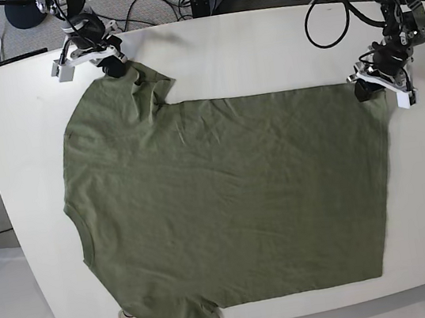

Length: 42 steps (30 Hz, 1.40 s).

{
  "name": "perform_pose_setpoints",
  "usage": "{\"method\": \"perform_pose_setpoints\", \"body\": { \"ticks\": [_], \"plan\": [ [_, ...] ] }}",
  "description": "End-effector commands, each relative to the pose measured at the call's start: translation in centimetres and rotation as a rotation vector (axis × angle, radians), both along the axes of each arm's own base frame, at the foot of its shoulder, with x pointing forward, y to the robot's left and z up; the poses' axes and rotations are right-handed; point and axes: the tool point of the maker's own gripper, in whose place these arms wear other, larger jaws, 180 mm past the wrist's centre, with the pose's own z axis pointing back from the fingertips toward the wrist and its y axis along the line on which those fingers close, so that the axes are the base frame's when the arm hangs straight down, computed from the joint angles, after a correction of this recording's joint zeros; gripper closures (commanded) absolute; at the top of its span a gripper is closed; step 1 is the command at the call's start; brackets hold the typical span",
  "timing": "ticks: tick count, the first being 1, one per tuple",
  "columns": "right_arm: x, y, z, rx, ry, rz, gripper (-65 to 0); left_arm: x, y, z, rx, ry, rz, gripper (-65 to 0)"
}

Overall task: Fold the T-shirt properly
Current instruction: 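Move both grippers down to the shirt's shoulder and hem corners and grasp, then pull the grasped shirt edge toward the robot with both grippers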

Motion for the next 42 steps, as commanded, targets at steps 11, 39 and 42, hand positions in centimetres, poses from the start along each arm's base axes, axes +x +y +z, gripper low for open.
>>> {"method": "perform_pose_setpoints", "body": {
  "ticks": [11, 39, 42],
  "plan": [
    [1.0, 0.1, 2.5, -0.013, -0.082, 0.015, 0.0, 0.5, 2.2, 2.1, 0.029, -0.064, 0.043, 0.0],
    [-8.8, 0.4, 1.1, -0.017, 0.131, 0.033, 0.0, -10.9, -0.7, 2.2, 0.120, 0.085, -0.101, 0.0],
    [-10.2, 0.5, 1.7, -0.019, 0.153, 0.040, 0.0, -12.5, -1.4, 2.7, 0.129, 0.103, -0.130, 0.0]
  ]
}}
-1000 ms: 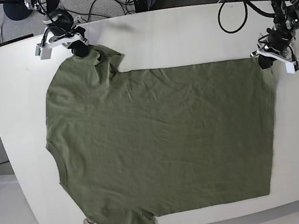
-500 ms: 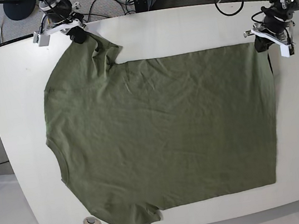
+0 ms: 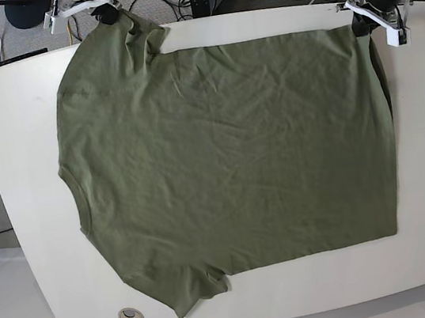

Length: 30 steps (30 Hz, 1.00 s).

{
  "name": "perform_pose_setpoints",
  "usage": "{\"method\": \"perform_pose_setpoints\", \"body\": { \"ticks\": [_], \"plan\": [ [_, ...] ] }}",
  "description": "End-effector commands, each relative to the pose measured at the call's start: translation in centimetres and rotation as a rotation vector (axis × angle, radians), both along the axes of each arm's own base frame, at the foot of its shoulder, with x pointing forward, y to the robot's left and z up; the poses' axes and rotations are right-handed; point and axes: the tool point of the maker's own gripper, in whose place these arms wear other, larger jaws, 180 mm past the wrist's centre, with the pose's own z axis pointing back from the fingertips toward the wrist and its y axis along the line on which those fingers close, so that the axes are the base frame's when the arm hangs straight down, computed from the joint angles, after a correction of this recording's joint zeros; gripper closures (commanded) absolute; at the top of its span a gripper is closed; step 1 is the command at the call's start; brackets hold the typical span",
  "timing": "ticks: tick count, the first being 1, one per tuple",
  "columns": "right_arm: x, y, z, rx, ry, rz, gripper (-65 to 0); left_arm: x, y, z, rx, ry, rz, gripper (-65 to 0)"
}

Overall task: Fold the T-shirt properly
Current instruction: 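Pull the grasped shirt edge toward the robot with both grippers, then lift the shirt edge and fold it over toward the robot base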

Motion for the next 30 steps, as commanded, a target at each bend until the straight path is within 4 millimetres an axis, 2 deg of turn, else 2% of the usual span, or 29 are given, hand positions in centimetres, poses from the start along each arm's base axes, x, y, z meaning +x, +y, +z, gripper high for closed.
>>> {"method": "perform_pose_setpoints", "body": {
  "ticks": [1, 5, 8, 9, 15, 20, 26, 30],
  "plan": [
    [0.0, 0.0, 1.1, -0.004, -0.023, 0.009, 0.0, -0.1, 0.0, 0.8, 0.009, -0.019, -0.019, 0.0],
    [-1.2, 0.1, 1.3, -0.004, 0.001, 0.015, 0.0, -2.2, -0.2, 0.4, 0.011, 0.029, -0.028, 0.0],
    [-0.2, 0.8, 2.1, 0.014, -0.064, 0.057, 0.0, -2.3, -0.2, 0.4, 0.010, 0.031, -0.029, 0.0],
    [0.8, 1.0, 2.4, 0.018, -0.104, 0.071, 0.0, -1.8, -0.3, 0.5, 0.008, 0.018, -0.028, 0.0],
    [6.4, 1.9, 4.3, 0.033, -0.299, 0.135, 0.0, 4.5, -0.9, 3.1, -0.006, -0.153, -0.021, 0.0],
    [11.0, 1.2, 6.0, 0.002, -0.421, 0.176, 0.0, 9.0, -1.0, 5.7, -0.011, -0.280, -0.018, 0.0],
    [16.4, 1.1, 8.8, -0.024, -0.551, 0.228, 0.0, 12.9, -0.9, 8.4, -0.008, -0.392, -0.015, 0.0],
    [19.7, 1.6, 9.7, -0.019, -0.589, 0.273, 0.0, 14.8, -0.3, 8.9, -0.019, -0.423, 0.005, 0.0]
  ]
}}
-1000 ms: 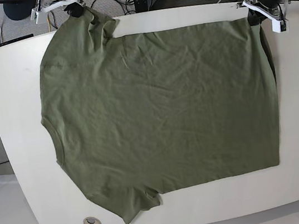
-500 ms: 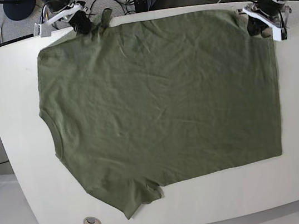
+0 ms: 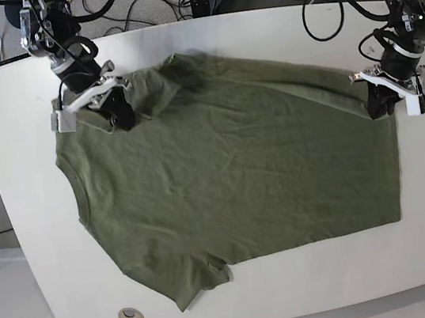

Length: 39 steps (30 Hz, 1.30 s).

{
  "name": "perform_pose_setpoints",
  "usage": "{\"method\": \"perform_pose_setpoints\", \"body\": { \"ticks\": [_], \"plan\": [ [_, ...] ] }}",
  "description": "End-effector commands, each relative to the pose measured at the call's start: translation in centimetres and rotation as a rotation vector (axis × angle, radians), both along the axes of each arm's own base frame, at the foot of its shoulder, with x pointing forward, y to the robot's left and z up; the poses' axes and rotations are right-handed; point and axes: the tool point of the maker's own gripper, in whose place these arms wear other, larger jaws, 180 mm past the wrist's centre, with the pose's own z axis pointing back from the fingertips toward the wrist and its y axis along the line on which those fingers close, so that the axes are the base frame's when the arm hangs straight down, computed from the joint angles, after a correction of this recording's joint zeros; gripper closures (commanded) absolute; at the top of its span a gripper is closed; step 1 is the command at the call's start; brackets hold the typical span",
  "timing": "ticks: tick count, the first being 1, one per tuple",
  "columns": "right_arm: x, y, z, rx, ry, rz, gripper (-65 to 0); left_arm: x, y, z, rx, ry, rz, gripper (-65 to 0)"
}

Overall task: Fold the T-shirt properly
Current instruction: 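Lift the shirt edge and fold it over toward the robot base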

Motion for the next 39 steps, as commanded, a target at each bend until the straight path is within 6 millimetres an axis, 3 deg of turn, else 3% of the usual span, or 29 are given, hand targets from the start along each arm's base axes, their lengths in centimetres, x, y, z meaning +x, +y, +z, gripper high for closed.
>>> {"method": "perform_pose_setpoints", "body": {
  "ticks": [1, 6, 16, 26, 31, 39],
  "plan": [
    [0.9, -0.1, 0.3, 0.006, -0.018, 0.007, 0.0, 0.8, 0.4, 1.1, 0.004, -0.043, 0.001, 0.0],
    [4.8, -0.8, -0.3, 0.024, -0.026, 0.000, 0.0, 2.9, 1.5, 0.7, -0.030, -0.048, 0.037, 0.0],
    [11.5, -4.5, 0.2, -0.017, -0.053, -0.031, 0.0, 5.2, 3.3, 0.6, -0.050, -0.055, 0.077, 0.0],
    [14.5, -5.0, 2.6, -0.013, -0.113, -0.038, 0.0, 7.9, 4.0, 2.8, -0.061, -0.117, 0.090, 0.0],
    [15.8, -4.0, 2.0, -0.008, -0.088, -0.007, 0.0, 8.6, 4.6, 3.3, -0.057, -0.125, 0.097, 0.0],
    [17.2, -4.3, 1.0, 0.018, -0.051, -0.029, 0.0, 8.3, 6.4, 0.7, -0.068, -0.047, 0.130, 0.0]
  ]
}}
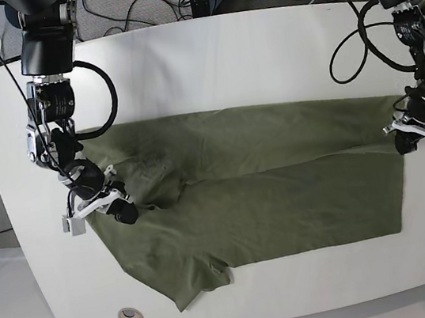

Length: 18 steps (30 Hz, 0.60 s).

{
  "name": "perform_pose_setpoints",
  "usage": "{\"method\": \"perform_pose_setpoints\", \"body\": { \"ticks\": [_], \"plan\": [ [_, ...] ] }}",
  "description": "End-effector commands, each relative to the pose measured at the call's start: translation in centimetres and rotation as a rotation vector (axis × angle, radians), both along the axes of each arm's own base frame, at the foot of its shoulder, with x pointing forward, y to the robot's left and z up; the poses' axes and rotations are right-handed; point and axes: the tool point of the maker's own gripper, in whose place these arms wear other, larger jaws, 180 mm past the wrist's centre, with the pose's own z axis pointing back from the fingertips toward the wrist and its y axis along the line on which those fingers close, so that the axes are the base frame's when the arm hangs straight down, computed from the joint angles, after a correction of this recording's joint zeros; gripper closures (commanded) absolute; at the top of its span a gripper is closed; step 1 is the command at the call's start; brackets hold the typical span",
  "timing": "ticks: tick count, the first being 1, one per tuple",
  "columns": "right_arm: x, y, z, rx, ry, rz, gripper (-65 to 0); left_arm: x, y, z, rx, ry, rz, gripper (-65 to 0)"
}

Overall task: Fold the T-shirt properly
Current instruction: 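Lift the shirt edge and fold it over toward the robot base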

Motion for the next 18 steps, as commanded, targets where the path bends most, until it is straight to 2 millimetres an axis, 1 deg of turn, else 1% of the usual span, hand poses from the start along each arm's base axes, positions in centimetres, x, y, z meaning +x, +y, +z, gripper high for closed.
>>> {"method": "perform_pose_setpoints", "body": {
  "ticks": [1, 2, 3, 4, 5, 6, 7, 8, 9, 10, 12, 13, 14, 16, 18],
  "plan": [
    [1.2, -0.7, 1.3, 0.015, -0.041, -0.021, 0.0, 1.5, 0.8, 2.6, 0.020, -0.076, -0.002, 0.0],
    [1.5, -0.9, 0.8, 0.022, -0.024, -0.028, -2.0, 1.6, 1.3, 2.7, 0.025, -0.074, 0.003, -8.2],
    [2.1, -1.3, 0.8, 0.024, -0.020, -0.035, -10.2, 1.7, 1.6, 2.4, 0.018, -0.065, 0.012, -19.9],
    [2.6, -1.5, 0.6, 0.028, -0.007, -0.040, -18.4, 2.0, 2.0, 2.4, 0.016, -0.062, 0.020, -30.2],
    [2.8, -1.6, 0.4, 0.024, 0.002, -0.037, -26.9, 2.3, 2.8, 2.7, 0.020, -0.063, 0.029, -38.6],
    [3.0, -2.2, 0.6, -0.006, 0.000, -0.030, -35.1, 2.6, 3.6, 2.8, 0.024, -0.057, 0.040, -45.1],
    [3.0, -2.7, 0.7, -0.041, 0.002, -0.016, -42.0, 2.9, 4.4, 3.2, 0.033, -0.058, 0.049, -49.1],
    [3.0, -3.1, 0.9, -0.074, 0.002, -0.001, -48.0, 3.2, 5.0, 3.7, 0.043, -0.065, 0.052, -51.8],
    [2.9, -3.4, 1.5, -0.107, -0.011, 0.013, -52.3, 3.5, 5.5, 4.6, 0.057, -0.078, 0.054, -52.9],
    [2.6, -3.8, 2.2, -0.139, -0.029, 0.024, -54.7, 3.7, 6.1, 5.3, 0.073, -0.087, 0.055, -52.5],
    [1.1, -4.2, 2.8, -0.201, -0.036, 0.063, -55.1, 3.8, 6.8, 7.1, 0.115, -0.113, 0.049, -52.5],
    [0.3, -4.3, 3.2, -0.235, -0.036, 0.086, -55.1, 3.8, 6.9, 8.2, 0.143, -0.135, 0.039, -52.8],
    [-0.6, -4.5, 3.0, -0.268, -0.023, 0.108, -55.1, 3.9, 6.6, 9.6, 0.168, -0.164, 0.027, -52.8],
    [-2.7, -5.2, 2.2, -0.368, 0.004, 0.139, -55.1, 2.8, 5.8, 10.1, 0.218, -0.171, -0.008, -52.9],
    [-4.7, -5.6, 1.0, -0.496, 0.030, 0.167, -55.1, 1.7, 4.7, 10.6, 0.267, -0.177, -0.049, -52.9]
  ]
}}
